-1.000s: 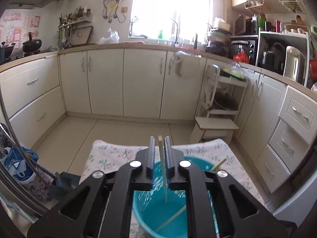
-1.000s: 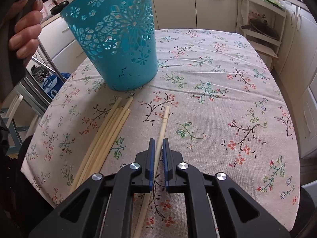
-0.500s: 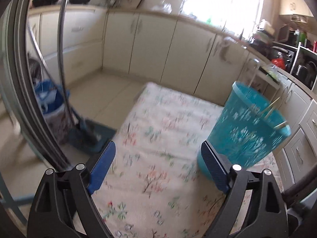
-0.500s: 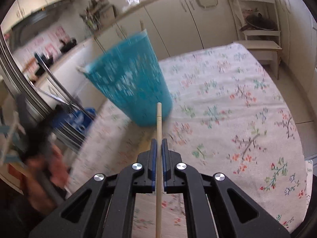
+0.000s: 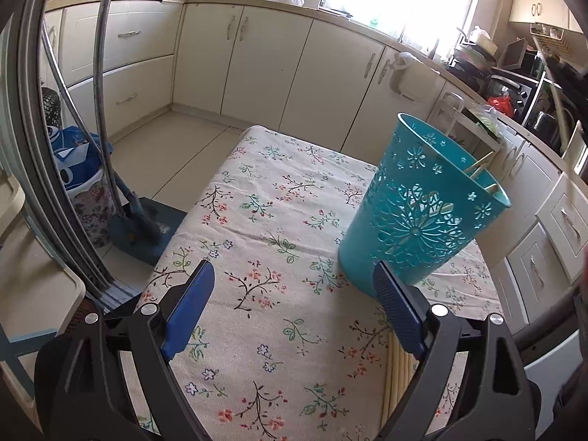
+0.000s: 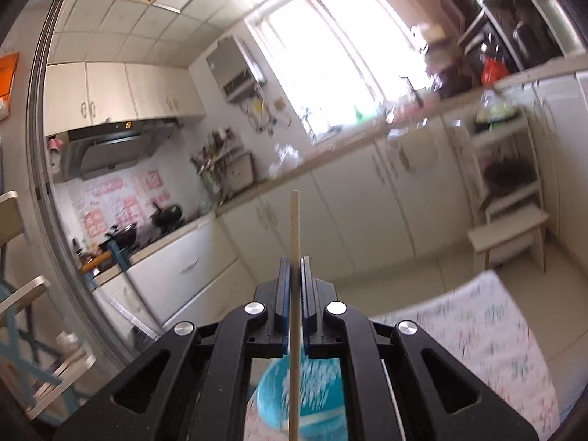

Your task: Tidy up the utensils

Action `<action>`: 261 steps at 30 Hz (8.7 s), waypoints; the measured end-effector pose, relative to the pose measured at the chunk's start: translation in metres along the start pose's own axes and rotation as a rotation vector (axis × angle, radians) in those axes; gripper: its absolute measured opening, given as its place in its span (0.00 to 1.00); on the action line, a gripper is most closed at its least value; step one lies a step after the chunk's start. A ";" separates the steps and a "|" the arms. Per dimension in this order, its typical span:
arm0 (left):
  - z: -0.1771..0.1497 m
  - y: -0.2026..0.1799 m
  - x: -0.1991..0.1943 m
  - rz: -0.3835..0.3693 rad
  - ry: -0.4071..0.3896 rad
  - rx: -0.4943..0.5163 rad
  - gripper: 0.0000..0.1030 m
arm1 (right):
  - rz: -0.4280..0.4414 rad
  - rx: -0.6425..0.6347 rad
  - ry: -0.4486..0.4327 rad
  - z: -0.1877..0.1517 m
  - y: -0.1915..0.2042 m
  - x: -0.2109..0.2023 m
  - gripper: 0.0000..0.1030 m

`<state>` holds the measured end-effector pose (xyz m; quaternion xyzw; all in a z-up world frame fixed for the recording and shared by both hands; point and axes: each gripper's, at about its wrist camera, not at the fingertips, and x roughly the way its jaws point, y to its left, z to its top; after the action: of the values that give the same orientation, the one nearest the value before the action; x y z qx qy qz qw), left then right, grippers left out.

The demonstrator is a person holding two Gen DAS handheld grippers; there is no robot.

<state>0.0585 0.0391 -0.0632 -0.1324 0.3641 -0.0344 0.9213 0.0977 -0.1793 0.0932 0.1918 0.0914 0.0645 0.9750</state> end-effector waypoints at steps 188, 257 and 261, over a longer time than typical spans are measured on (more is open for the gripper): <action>-0.059 -0.050 0.050 -0.265 0.433 0.239 0.25 | -0.201 0.002 0.487 -0.144 -0.088 -0.087 0.27; -0.071 -0.091 0.045 -0.064 0.486 0.369 0.13 | -0.162 -0.308 0.829 -0.225 -0.036 -0.056 0.23; -0.071 -0.095 0.049 -0.037 0.499 0.368 0.13 | -0.129 -0.282 0.845 -0.217 -0.054 -0.065 0.16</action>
<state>0.0498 -0.0754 -0.1200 0.0428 0.5640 -0.1479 0.8113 -0.0047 -0.1611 -0.1150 0.0079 0.4838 0.0883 0.8707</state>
